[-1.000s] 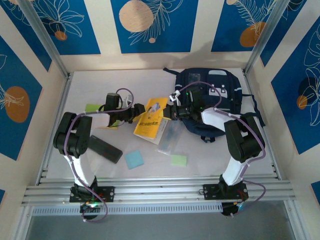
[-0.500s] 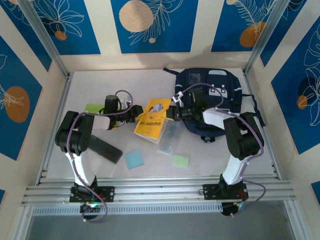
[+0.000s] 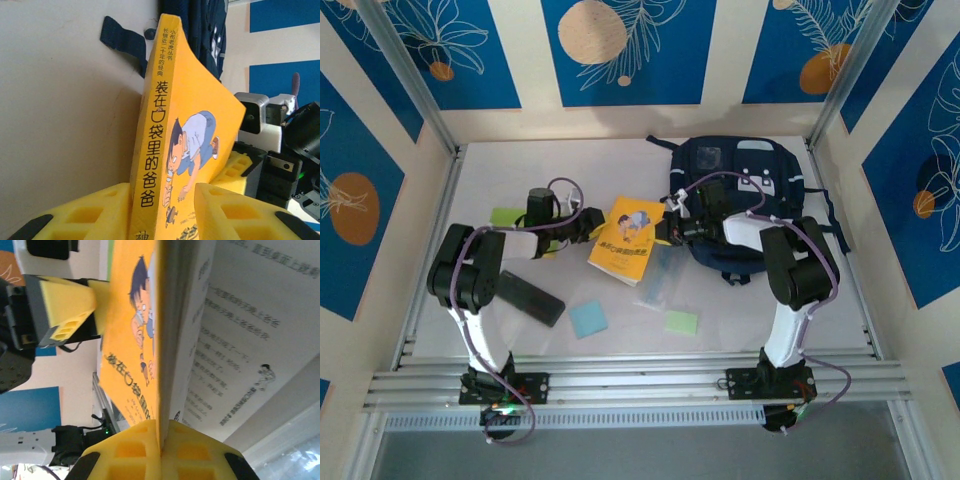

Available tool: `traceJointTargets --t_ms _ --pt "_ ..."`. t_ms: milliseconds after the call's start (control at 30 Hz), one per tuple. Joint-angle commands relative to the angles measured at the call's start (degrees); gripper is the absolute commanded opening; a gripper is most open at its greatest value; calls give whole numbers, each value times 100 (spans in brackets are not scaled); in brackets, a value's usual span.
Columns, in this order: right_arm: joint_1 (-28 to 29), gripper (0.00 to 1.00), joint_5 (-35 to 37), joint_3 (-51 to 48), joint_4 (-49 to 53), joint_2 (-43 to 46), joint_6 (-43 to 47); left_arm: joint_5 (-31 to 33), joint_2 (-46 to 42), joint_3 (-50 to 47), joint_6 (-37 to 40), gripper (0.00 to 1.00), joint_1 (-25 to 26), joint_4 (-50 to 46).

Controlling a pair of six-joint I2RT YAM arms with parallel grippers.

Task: Pack the student bag
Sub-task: Pick up the book from the center of the table.

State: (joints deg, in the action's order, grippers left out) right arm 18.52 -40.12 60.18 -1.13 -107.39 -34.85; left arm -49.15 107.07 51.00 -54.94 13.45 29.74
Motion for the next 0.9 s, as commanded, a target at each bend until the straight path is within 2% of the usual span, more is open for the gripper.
traceJointTargets --t_ms 0,133,267,333,467,533,567,600,633,667,700,767,867 --pt "81 0 127 289 113 -151 120 -447 -289 138 222 37 63 -184" --pt "90 0 85 362 48 -212 93 -421 -318 188 431 36 70 -491" --pt "116 0 17 431 -12 -201 75 -338 -296 285 728 30 105 -908" --pt "134 0 13 450 -3 -203 84 -281 -292 333 856 24 125 -1095" --pt "125 0 13 450 3 -185 60 -165 -324 405 974 7 131 -1309" --pt "125 0 83 450 83 -127 28 -71 -368 449 976 2 125 -1383" --pt "125 12 204 450 182 -71 -7 8 -408 483 976 1 114 -1436" --pt "125 31 330 443 281 9 -40 71 -447 524 976 0 106 -1475" --pt "125 56 558 425 425 110 -115 177 -495 582 973 0 97 -1534" --pt "116 92 899 432 665 236 -233 316 -540 655 968 0 81 -1636" --pt "103 100 1248 453 944 335 -353 423 -575 726 949 0 64 -1678" --pt "101 99 2092 540 1711 569 -615 655 -627 854 734 0 -17 -1579" --pt "278 99 2780 461 2183 1047 -790 998 -685 1006 290 0 -116 -1217"
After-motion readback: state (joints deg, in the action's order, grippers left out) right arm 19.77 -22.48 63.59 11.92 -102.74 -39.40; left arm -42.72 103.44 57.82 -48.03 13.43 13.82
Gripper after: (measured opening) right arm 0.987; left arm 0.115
